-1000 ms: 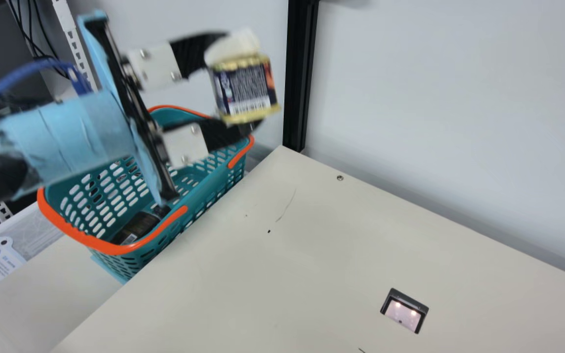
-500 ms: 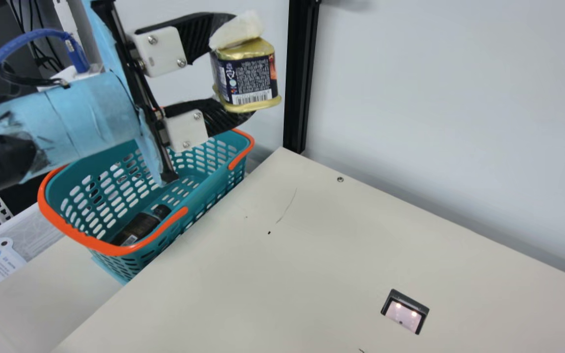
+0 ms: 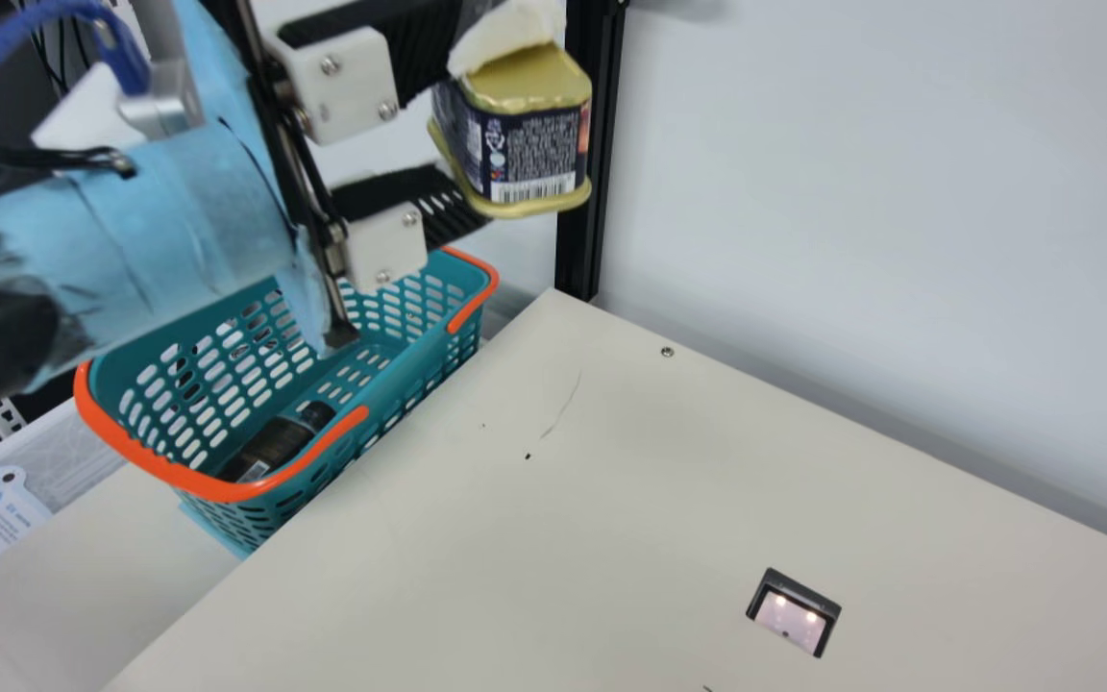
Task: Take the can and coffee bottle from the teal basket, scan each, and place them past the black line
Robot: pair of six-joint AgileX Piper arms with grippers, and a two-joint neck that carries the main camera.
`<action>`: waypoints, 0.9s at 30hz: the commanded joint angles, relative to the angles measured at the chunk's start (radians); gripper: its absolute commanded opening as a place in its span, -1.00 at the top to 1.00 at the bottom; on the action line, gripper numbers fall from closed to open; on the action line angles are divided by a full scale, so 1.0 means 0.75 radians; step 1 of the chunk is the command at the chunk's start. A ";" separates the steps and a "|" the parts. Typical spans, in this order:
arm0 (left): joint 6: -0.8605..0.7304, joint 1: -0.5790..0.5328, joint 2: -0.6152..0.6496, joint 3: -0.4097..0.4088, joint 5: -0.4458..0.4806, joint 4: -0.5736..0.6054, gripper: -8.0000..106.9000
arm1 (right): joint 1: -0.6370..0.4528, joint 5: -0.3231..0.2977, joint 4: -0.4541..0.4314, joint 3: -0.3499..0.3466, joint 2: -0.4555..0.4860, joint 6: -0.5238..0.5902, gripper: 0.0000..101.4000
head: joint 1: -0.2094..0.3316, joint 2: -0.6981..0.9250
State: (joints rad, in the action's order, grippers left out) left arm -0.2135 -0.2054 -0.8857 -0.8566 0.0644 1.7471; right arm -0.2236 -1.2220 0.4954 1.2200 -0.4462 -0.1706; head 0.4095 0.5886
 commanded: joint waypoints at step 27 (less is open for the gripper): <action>-0.169 -0.583 -0.055 0.033 -0.509 -0.570 0.68 | 0.000 0.000 0.000 0.000 0.000 0.000 -1.00 | 0.036 0.017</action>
State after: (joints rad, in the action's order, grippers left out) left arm -0.3453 -0.5545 -0.9159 -0.8389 -0.2356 1.4203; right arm -0.2236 -1.2220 0.4954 1.2200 -0.4462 -0.1706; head 0.4043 0.5886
